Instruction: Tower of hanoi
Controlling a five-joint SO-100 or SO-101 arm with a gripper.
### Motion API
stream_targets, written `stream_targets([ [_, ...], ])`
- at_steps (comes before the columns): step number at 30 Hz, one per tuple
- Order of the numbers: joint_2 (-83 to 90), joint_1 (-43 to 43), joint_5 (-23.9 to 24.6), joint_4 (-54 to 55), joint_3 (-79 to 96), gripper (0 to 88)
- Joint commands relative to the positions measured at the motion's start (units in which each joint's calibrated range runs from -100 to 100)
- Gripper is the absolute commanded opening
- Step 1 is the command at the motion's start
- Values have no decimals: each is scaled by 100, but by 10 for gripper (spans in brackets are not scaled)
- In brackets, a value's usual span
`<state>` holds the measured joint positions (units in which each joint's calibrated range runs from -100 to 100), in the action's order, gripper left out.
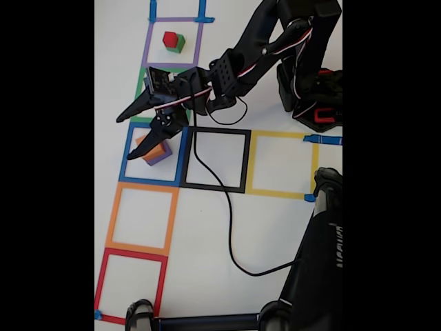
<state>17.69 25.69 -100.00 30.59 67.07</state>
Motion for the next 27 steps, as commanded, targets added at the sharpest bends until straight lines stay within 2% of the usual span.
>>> stream_targets([
  [1, 1094, -181, 0, -849, -97, 137],
  [3, 1586, -335, 0, -1440, -88, 66],
  [8, 2612, -929, 0, -3108, -34, 11],
  [16, 3363, -2406, 0, -5351, -470, 8],
  [23, 3387, -3528, 0, -8023, -2388, 8],
  [27, 3185, -3901, 0, -9124, -3543, 8],
])
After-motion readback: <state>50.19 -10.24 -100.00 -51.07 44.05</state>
